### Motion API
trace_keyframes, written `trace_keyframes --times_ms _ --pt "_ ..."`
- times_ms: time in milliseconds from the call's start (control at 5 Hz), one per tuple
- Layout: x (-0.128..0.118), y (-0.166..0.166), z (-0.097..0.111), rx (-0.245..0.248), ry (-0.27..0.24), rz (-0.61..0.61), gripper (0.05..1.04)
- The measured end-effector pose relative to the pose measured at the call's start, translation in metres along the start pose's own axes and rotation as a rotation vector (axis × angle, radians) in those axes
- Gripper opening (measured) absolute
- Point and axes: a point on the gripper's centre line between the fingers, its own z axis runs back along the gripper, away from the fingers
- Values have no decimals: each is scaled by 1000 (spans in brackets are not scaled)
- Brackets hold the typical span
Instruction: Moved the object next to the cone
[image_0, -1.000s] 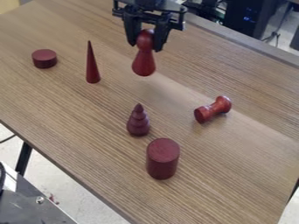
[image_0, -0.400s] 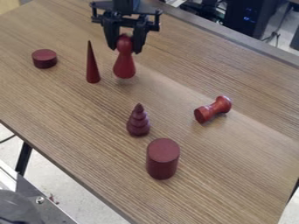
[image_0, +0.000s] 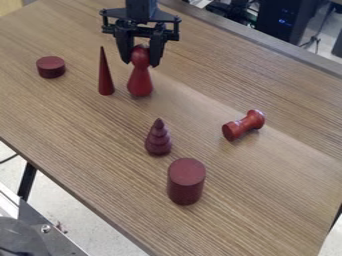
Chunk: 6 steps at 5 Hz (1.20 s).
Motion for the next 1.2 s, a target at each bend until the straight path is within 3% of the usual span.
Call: trace_keyframes --times_ms 200,400,600,800,1000,1200 --pt "1 -2 0 -14 -3 -8 650" --pt "0 -1 0 -12 0 -22 930" --pt "-1 -1 2 -17 -11 -25 1001" --pt "-1 -2 6 -20 -21 -23 999" --pt "-6 -7 25 -13 -67 -39 999" --pt "-23 -32 47 50 -84 -125 999"
